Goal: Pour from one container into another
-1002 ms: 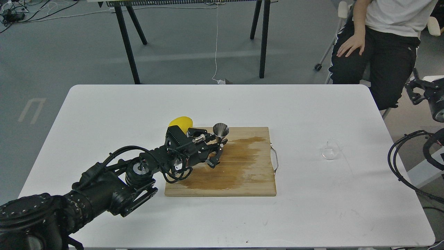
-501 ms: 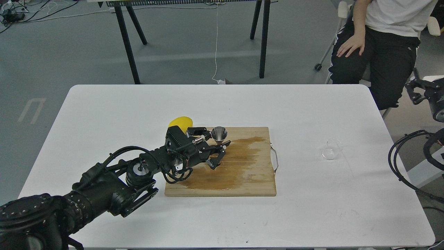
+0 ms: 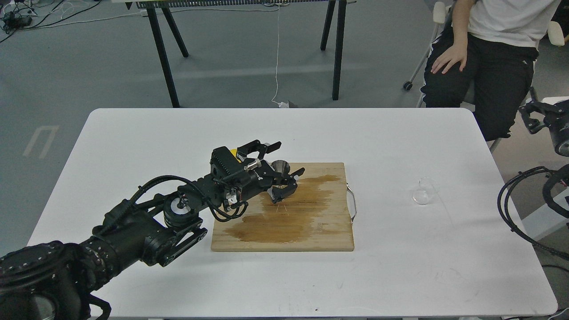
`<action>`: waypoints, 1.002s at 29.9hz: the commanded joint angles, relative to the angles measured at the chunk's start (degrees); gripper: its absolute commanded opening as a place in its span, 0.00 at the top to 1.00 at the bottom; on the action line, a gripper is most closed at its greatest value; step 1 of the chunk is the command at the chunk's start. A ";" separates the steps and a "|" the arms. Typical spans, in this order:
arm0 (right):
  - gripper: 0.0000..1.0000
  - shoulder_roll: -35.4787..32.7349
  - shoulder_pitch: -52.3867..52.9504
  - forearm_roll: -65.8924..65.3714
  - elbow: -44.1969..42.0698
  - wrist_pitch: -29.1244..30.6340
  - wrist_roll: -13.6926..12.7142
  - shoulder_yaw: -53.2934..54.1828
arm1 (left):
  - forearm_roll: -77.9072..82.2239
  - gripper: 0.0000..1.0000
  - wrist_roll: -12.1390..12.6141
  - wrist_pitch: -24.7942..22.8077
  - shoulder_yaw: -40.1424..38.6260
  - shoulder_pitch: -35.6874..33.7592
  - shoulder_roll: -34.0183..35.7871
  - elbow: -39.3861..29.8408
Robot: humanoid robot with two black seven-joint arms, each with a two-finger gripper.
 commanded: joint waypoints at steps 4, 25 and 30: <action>0.00 -2.18 -0.09 0.00 -0.07 0.00 -0.60 -0.55 | 0.00 0.02 -0.21 -2.27 -4.24 -3.60 0.00 -7.27; 0.00 -6.67 -19.14 18.27 17.67 0.00 -7.99 0.51 | -95.69 0.01 -4.44 -23.63 -20.41 -13.89 4.39 -11.77; 0.01 -4.91 -29.51 18.54 24.36 0.00 -6.23 3.41 | -114.68 0.01 -4.08 -32.04 -24.63 -13.54 5.01 -4.75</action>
